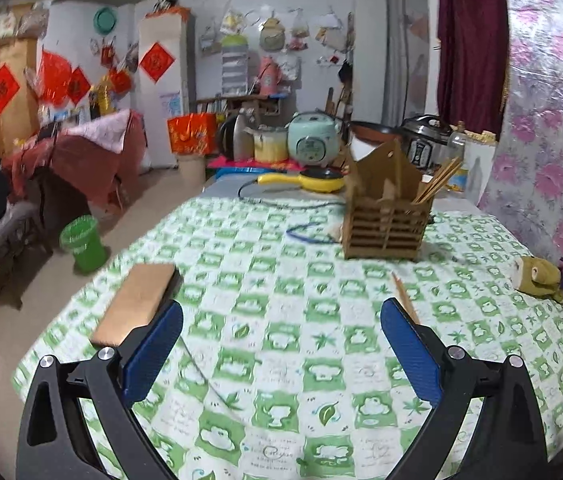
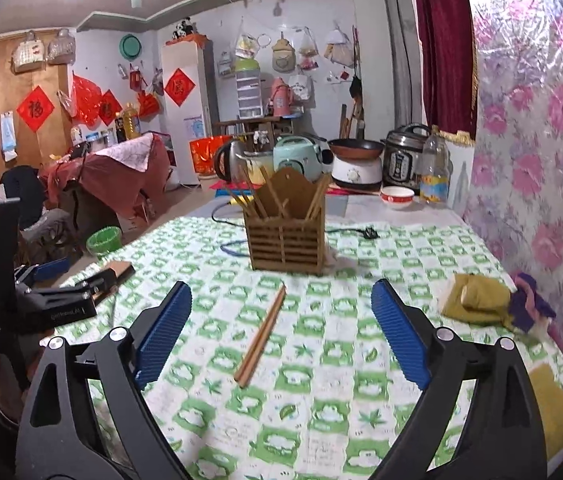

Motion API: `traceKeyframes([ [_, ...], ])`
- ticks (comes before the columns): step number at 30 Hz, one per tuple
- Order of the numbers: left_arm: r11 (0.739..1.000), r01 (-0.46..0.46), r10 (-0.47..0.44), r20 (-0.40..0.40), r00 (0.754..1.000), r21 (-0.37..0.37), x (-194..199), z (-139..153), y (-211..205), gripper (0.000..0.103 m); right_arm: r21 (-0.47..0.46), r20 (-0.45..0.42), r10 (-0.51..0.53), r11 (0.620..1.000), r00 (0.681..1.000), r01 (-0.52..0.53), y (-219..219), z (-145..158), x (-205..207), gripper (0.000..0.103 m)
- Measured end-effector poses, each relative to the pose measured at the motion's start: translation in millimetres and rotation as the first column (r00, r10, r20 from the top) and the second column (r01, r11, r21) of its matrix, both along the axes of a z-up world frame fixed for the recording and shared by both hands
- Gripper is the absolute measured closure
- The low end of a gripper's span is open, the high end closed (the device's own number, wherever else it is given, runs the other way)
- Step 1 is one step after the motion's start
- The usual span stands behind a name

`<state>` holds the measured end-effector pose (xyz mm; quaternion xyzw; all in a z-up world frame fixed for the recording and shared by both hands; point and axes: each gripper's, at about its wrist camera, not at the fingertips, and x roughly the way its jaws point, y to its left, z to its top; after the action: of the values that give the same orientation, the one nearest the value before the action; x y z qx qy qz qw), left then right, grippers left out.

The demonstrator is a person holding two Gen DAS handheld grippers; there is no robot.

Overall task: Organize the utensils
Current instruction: 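Move both open tools back over the last chopsticks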

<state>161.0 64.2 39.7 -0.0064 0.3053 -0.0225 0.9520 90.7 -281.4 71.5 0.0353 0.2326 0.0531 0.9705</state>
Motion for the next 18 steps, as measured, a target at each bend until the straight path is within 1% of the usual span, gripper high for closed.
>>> traceKeyframes([
  [4,0.999,-0.014,0.012,-0.056,0.998,-0.043,16,-18,11,0.006,-0.018,-0.05,-0.009,1.0,0.999,0.008,0,-18,6,0.014],
  [8,0.999,-0.044,0.042,-0.074,0.996,-0.019,23,-32,15,0.006,-0.03,-0.11,0.011,0.999,0.994,-0.014,5,-42,20,0.014],
  [13,0.998,-0.064,0.065,-0.146,0.987,0.01,40,-55,18,0.006,-0.052,-0.2,0.052,0.997,0.978,-0.063,15,-74,42,0.014],
  [18,0.998,-0.065,0.068,-0.195,0.978,0.022,51,-67,21,0.006,-0.037,-0.27,0.078,0.995,0.96,-0.091,14,-97,58,0.014],
])
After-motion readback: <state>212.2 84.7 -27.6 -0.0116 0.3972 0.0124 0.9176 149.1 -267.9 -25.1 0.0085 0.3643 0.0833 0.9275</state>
